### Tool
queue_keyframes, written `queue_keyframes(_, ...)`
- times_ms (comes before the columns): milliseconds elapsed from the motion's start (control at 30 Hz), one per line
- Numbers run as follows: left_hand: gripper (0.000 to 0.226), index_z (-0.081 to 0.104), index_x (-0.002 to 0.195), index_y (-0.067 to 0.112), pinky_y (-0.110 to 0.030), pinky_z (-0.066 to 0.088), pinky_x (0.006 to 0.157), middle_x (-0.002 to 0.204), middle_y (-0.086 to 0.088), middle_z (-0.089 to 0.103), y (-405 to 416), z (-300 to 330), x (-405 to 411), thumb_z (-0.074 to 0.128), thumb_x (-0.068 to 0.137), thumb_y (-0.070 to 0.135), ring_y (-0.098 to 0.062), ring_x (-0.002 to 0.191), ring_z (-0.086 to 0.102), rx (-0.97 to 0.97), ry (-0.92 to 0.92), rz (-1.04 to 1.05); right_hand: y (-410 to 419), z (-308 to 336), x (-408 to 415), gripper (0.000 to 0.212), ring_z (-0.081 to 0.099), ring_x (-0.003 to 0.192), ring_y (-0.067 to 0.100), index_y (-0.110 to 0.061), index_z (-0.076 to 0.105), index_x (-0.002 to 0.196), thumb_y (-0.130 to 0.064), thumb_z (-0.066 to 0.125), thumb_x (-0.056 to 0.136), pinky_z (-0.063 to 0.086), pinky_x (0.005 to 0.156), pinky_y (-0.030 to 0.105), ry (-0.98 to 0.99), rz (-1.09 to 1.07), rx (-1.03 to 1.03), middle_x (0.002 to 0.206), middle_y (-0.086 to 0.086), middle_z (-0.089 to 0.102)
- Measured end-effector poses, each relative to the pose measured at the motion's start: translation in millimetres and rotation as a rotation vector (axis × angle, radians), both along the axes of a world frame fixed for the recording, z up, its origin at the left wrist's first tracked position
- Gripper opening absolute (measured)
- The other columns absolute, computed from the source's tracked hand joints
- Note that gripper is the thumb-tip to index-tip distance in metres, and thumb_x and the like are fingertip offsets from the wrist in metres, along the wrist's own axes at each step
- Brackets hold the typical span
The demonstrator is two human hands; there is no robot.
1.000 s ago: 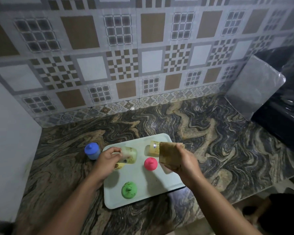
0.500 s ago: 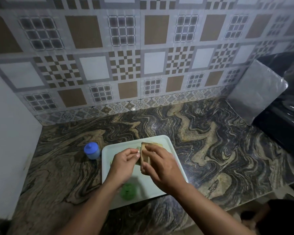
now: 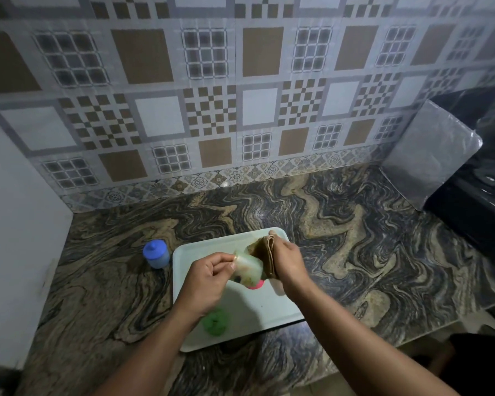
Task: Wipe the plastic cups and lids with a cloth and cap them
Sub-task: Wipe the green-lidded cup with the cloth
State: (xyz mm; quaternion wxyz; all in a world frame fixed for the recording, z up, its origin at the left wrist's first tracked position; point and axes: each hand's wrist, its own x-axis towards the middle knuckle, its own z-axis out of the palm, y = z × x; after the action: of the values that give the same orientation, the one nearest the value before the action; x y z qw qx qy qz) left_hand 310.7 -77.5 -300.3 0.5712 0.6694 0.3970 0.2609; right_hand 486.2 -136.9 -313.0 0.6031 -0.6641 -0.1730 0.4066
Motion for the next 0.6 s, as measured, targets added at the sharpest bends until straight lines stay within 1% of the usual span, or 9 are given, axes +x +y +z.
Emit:
queue_keyframes(100,0.016,0.074,0.102,0.020,-0.029,0.055,0.090,0.093,0.007,0.080,0,2,2,0.062,0.098,0.011,-0.008,0.093,0.074,0.022,0.003,-0.018,-13,-7,-19,0.029,0.075,0.100,0.012,-0.017,0.078,0.111,-0.034,0.055,0.108,0.056,0.091,0.027,-0.622,0.070,0.258,0.104,-0.003,0.081)
queue_keyframes(167,0.020,0.074,0.107,0.017,-0.027,0.055,0.086,0.094,0.004,0.080,-4,6,5,0.059,0.099,0.007,-0.010,0.092,0.075,0.077,-0.012,-0.060,-15,-17,-30,0.035,0.073,0.103,0.009,-0.020,0.077,0.116,-0.044,0.053,0.105,0.057,0.093,0.026,-0.777,0.166,0.224,0.108,-0.006,0.080)
queue_keyframes(267,0.019,0.075,0.106,0.018,-0.026,0.057,0.085,0.096,0.006,0.079,-12,9,2,0.063,0.097,0.007,-0.010,0.094,0.075,0.174,-0.056,-0.110,1,-8,-20,0.049,0.074,0.079,0.027,-0.010,0.079,0.093,-0.053,0.057,0.095,0.061,0.075,0.051,-0.262,0.123,0.070,0.089,0.008,0.081)
queue_keyframes(333,0.016,0.075,0.105,0.020,-0.028,0.057,0.086,0.096,0.006,0.079,-11,6,-3,0.065,0.096,0.014,-0.009,0.095,0.074,0.212,-0.055,-0.110,6,4,-8,0.044,0.070,0.074,0.034,-0.010,0.078,0.092,-0.050,0.062,0.092,0.058,0.058,0.047,0.068,0.247,-0.184,0.087,0.018,0.076)
queue_keyframes(367,0.015,0.075,0.105,0.020,-0.030,0.057,0.086,0.096,0.006,0.079,-8,3,-6,0.064,0.095,0.016,-0.009,0.095,0.074,0.219,-0.055,-0.107,7,7,-7,0.045,0.069,0.074,0.035,-0.009,0.077,0.096,-0.051,0.064,0.092,0.056,0.057,0.041,0.115,0.277,-0.230,0.089,0.022,0.073)
queue_keyframes(400,0.014,0.075,0.104,0.020,-0.030,0.056,0.086,0.095,0.006,0.079,-5,2,-8,0.064,0.095,0.016,-0.010,0.094,0.074,0.218,-0.063,-0.106,6,6,-11,0.050,0.069,0.075,0.032,-0.006,0.077,0.100,-0.053,0.062,0.093,0.056,0.061,0.039,0.061,0.257,-0.201,0.092,0.023,0.073)
queue_keyframes(467,0.016,0.074,0.102,0.019,-0.030,0.055,0.088,0.096,0.005,0.079,-1,6,-12,0.063,0.096,0.009,-0.010,0.095,0.074,0.226,-0.095,-0.091,-4,-1,-26,0.057,0.071,0.085,0.017,-0.004,0.077,0.107,-0.056,0.054,0.100,0.057,0.074,0.033,-0.304,0.121,0.058,0.100,0.015,0.079)
queue_keyframes(533,0.019,0.075,0.102,0.020,-0.027,0.055,0.090,0.100,0.006,0.078,-1,14,-15,0.063,0.096,0.006,-0.010,0.098,0.073,0.260,-0.122,-0.104,-17,-7,-49,0.047,0.074,0.101,0.010,-0.014,0.077,0.116,-0.051,0.050,0.104,0.058,0.089,0.029,-0.547,0.073,0.305,0.106,0.001,0.080)
queue_keyframes(600,0.022,0.076,0.102,0.027,-0.020,0.054,0.089,0.102,0.014,0.077,-6,18,-20,0.066,0.095,0.009,-0.007,0.098,0.072,0.325,-0.130,-0.126,-14,0,-52,0.036,0.077,0.088,0.017,-0.016,0.080,0.104,-0.041,0.054,0.107,0.060,0.078,0.035,-0.240,0.066,0.297,0.095,0.007,0.082)
